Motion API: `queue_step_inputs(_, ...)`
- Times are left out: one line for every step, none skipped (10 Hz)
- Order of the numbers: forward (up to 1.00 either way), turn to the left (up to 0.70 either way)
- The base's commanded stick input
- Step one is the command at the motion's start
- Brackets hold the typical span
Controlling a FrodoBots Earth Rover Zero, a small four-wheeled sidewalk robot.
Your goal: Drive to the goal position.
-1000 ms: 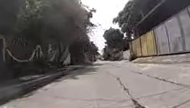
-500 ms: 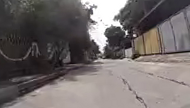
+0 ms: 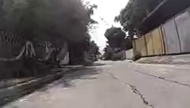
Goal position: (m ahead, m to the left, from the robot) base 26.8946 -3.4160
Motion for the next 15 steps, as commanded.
queue_step_inputs(1.00,0.00)
queue_step_inputs(1.00,0.00)
queue_step_inputs(1.00,-0.06)
queue_step_inputs(1.00,-0.15)
queue_step_inputs(1.00,-0.25)
queue_step_inputs(1.00,-0.10)
queue_step_inputs(1.00,-0.14)
queue_step_inputs(1.00,-0.04)
queue_step_inputs(1.00,-0.18)
queue_step_inputs(1.00,0.00)
queue_step_inputs(1.00,0.00)
queue_step_inputs(1.00,-0.29)
queue_step_inputs(1.00,-0.07)
queue_step_inputs(1.00,0.00)
queue_step_inputs(1.00,0.00)
